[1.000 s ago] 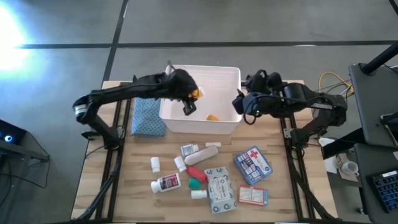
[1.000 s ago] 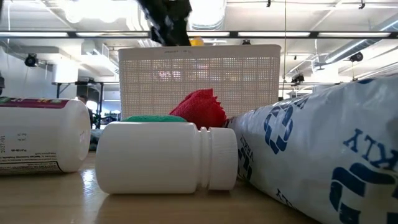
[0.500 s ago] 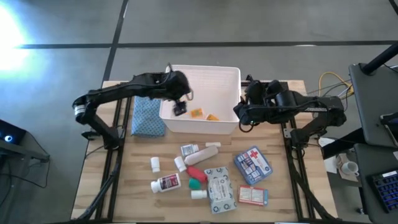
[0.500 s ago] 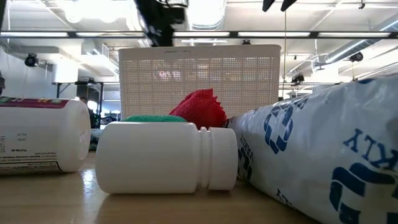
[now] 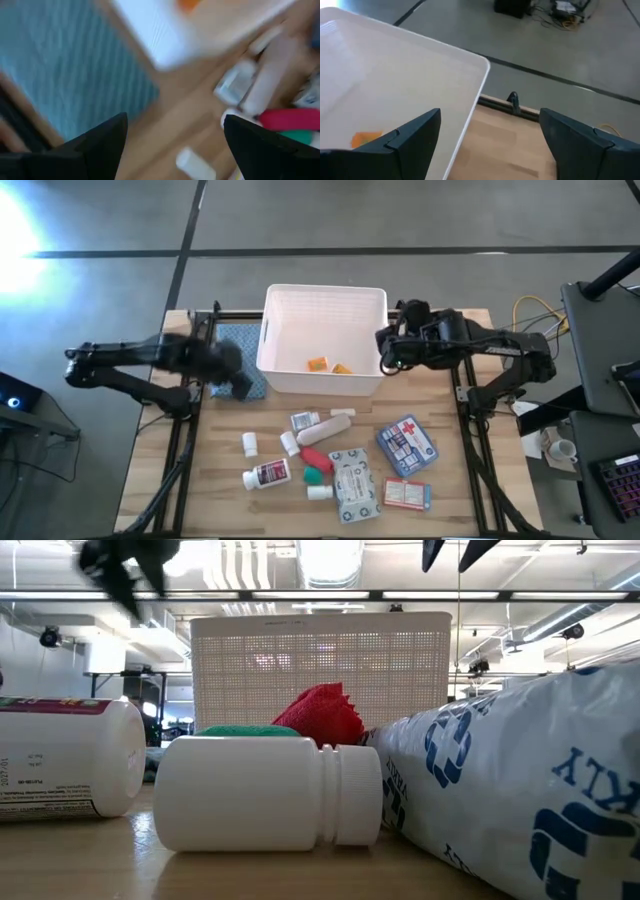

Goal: Pick & place medical supplies in basket/bin
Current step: Put the top left white pill bottle into the white container

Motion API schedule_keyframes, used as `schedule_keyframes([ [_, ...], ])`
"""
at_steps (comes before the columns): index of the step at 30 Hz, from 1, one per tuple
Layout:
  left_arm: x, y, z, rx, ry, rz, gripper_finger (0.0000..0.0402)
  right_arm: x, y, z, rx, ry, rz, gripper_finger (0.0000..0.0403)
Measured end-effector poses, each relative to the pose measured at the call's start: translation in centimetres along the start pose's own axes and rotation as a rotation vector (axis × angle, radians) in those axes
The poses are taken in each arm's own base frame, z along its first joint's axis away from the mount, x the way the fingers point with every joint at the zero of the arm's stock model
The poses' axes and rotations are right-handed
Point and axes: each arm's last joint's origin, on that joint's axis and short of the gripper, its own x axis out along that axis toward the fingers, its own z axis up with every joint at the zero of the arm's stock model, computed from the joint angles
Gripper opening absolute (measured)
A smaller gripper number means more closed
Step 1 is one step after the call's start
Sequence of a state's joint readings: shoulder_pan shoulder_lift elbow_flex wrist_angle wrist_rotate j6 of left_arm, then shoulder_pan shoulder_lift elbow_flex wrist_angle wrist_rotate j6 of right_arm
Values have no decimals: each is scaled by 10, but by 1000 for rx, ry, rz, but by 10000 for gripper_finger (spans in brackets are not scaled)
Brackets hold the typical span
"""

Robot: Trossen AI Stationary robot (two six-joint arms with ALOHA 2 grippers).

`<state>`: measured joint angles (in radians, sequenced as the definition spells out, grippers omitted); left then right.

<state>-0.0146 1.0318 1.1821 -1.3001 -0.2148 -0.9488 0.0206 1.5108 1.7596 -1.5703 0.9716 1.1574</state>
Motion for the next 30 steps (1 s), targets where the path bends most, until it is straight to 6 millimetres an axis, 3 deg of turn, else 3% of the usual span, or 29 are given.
schedule_keyframes([
  [6,42,4,-64,-229,142,36,308,11,-5,7,4,5,-45,327],
  [11,72,-6,-98,-366,184,11,308,17,-7,10,11,8,-68,327],
  [17,97,-19,-113,-445,197,-8,308,22,-9,13,-33,13,-86,327],
  [30,135,-52,-125,-402,265,116,308,26,-12,16,-126,22,-105,327],
])
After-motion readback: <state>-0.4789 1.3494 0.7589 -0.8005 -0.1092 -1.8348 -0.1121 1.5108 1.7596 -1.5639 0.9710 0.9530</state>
